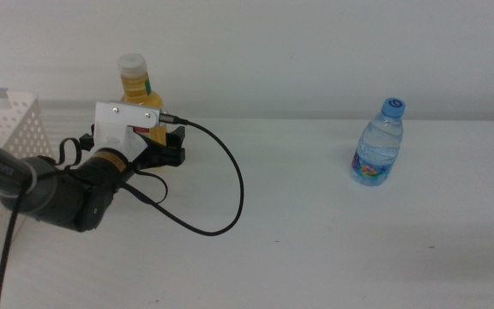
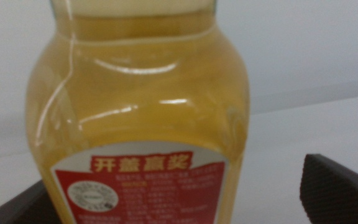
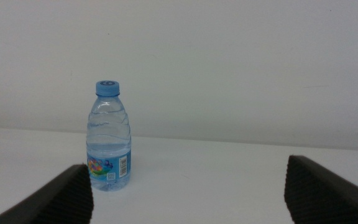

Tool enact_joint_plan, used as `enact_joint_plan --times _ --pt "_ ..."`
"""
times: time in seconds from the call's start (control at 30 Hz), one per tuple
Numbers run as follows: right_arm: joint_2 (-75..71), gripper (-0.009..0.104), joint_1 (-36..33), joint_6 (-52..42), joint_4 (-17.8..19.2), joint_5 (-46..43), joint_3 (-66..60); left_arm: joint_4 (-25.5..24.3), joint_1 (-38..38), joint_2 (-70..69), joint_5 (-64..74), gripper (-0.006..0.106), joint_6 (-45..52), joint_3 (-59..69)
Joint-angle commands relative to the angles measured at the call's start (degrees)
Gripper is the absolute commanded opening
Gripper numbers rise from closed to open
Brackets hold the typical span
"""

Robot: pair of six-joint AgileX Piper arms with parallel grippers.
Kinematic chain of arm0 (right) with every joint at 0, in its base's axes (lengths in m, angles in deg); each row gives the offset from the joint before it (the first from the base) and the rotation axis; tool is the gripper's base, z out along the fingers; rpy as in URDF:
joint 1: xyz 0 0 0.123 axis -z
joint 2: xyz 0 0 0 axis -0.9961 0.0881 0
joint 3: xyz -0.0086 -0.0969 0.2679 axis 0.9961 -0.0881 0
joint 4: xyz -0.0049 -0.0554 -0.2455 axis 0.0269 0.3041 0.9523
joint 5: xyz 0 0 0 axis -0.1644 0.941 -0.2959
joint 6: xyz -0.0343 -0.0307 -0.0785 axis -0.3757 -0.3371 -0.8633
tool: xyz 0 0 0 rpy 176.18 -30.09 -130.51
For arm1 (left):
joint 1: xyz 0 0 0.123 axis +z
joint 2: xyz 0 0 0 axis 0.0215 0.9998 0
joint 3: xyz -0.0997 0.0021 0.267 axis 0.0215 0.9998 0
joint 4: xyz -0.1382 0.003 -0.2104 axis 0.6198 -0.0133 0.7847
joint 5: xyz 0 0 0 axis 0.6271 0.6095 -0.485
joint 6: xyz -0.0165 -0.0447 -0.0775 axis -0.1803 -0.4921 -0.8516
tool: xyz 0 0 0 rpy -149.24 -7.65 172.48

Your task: Use arms to grab the bottles and put them into the dustbin to the left of the table.

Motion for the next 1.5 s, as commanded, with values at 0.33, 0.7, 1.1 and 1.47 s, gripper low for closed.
enact_joint_plan --times 0.33,0.7,1.1,1.47 --pt "-2.2 0.082 0.0 -0.4 0.2 -0.1 -2.5 -0.1 0.2 3.7 -0.5 0.094 -0.5 -4.6" --pt "-2.2 0.082 0.0 -0.4 0.2 -0.1 -2.5 0.4 0.2 5.6 -1.6 0.093 -0.4 -6.4" --pt "-2.2 0.082 0.0 -0.4 0.2 -0.1 -2.5 1.4 2.5 5.5 -1.5 0.017 -0.3 -9.0" --pt "-2.2 0.082 0.0 -0.4 0.2 -0.1 -2.5 -4.2 3.9 -20.7 16.5 -0.002 -1.9 6.2"
